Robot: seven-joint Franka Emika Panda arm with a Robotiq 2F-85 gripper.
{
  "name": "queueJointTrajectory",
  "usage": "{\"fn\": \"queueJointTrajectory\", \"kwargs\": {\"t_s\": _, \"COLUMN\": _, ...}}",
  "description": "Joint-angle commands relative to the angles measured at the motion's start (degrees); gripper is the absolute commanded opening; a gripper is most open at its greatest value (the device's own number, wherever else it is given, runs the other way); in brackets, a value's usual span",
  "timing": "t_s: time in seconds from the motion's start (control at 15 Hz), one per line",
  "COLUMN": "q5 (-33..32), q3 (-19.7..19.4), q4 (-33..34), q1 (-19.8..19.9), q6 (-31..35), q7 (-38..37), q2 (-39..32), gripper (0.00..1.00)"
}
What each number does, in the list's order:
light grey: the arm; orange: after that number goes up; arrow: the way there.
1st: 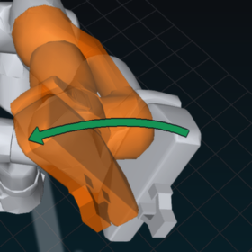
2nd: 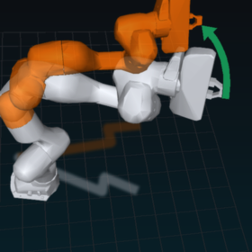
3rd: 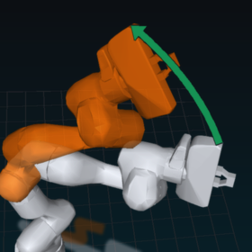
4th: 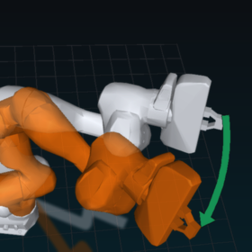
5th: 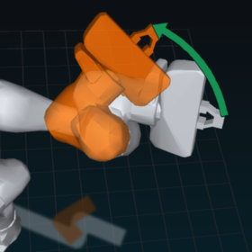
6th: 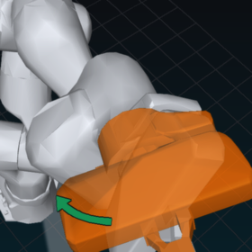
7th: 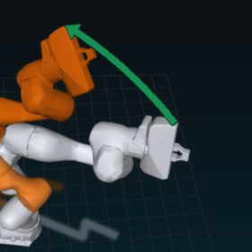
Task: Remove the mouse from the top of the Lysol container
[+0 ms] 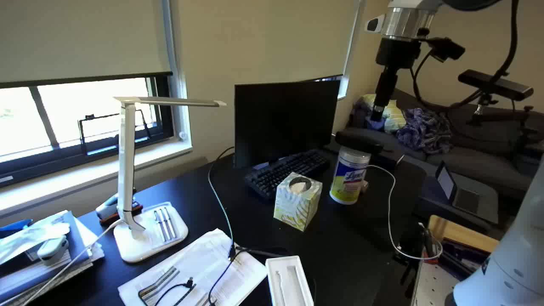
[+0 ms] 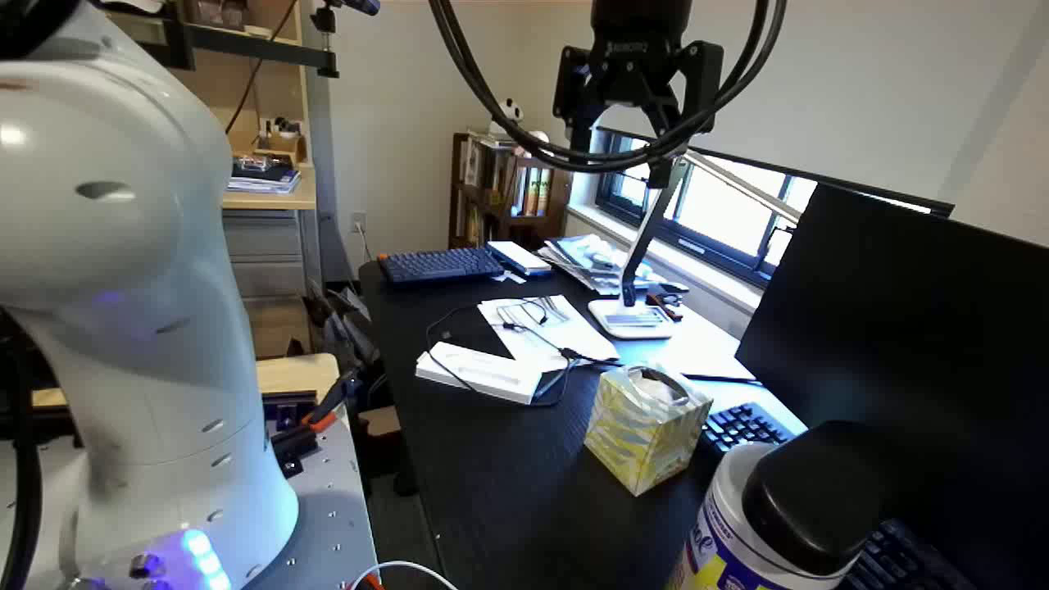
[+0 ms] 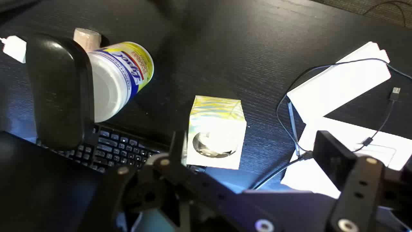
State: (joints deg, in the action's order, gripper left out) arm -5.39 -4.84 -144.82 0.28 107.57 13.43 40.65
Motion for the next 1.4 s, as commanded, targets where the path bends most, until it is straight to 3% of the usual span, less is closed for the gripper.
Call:
{"fn": "queueJointTrajectory", "kwargs": {"t_s": 0.0, "q5": -0.1, "q3": -0.1, "q4": 0.1, "q1": -0.2, "q6": -0.2, "q7": -0.1, "q2": 0.0, "gripper": 1.00}}
{"fn": "queueJointTrajectory", "kwargs": {"t_s": 0.4, "q5": -0.8, "q3": -1.7, "q4": 0.9, "q1": 0.8, "q6": 0.3, "q7": 0.8, "q2": -1.0, "gripper": 1.00}}
{"fn": "queueJointTrajectory", "kwargs": {"t_s": 0.73, "q5": -2.1, "q3": -8.2, "q4": 3.5, "q1": 3.0, "q6": 1.6, "q7": 4.7, "q2": -7.0, "gripper": 1.00}}
{"fn": "queueJointTrajectory", "kwargs": {"t_s": 1.0, "q5": -2.3, "q3": -12.9, "q4": 8.0, "q1": 5.0, "q6": 6.8, "q7": 7.2, "q2": -16.0, "gripper": 1.00}}
{"fn": "queueJointTrajectory", "kwargs": {"t_s": 1.33, "q5": 3.1, "q3": -16.9, "q4": 17.0, "q1": 6.1, "q6": 8.8, "q7": 10.3, "q2": -29.4, "gripper": 1.00}}
